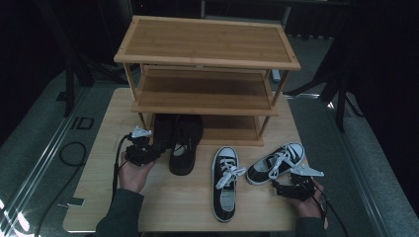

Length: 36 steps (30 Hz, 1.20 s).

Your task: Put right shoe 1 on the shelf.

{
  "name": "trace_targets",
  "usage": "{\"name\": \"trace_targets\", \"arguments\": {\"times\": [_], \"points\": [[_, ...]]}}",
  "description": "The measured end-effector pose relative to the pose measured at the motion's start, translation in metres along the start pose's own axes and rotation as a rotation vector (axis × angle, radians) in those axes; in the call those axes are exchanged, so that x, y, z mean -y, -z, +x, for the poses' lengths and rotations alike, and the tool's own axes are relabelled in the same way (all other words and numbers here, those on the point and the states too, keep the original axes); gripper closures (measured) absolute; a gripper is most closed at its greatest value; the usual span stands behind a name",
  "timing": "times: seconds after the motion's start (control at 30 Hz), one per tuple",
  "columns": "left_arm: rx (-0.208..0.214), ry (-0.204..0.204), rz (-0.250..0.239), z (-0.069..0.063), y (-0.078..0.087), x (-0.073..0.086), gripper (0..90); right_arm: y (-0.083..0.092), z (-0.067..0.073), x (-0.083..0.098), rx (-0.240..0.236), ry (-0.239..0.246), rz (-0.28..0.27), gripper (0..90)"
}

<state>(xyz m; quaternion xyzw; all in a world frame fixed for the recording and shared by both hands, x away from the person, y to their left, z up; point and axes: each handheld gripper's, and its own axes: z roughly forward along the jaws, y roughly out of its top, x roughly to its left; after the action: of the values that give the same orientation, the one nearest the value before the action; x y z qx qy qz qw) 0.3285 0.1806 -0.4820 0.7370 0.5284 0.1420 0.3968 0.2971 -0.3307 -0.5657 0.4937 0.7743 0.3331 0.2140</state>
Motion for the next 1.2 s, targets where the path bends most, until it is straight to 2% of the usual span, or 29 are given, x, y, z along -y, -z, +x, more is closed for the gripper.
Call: {"name": "trace_targets", "arguments": {"times": [0.3,0.43,0.6,0.97,1.07,1.2], "points": [[0.008,-0.022,0.048,0.002,-0.006,0.009,88.2,0.0,0.0,0.0,0.0,0.0,0.001,13.2],[0.02,-0.015,0.065,0.002,-0.009,0.015,89.2,0.0,0.0,0.0,0.0,0.0,0.001,13.2],[0.023,-0.033,0.095,-0.001,-0.013,0.02,89.3,0.0,0.0,0.0,0.0,0.0,0.0,13.2],[0.04,-0.091,0.14,-0.014,-0.016,0.032,89.2,0.0,0.0,0.0,0.0,0.0,0.0,13.2],[0.057,-0.133,0.163,-0.023,-0.016,0.036,89.2,0.0,0.0,0.0,0.0,0.0,0.0,13.2],[0.047,-0.175,0.178,-0.033,-0.021,0.039,89.2,0.0,0.0,0.0,0.0,-0.001,0.0,13.2]]}}
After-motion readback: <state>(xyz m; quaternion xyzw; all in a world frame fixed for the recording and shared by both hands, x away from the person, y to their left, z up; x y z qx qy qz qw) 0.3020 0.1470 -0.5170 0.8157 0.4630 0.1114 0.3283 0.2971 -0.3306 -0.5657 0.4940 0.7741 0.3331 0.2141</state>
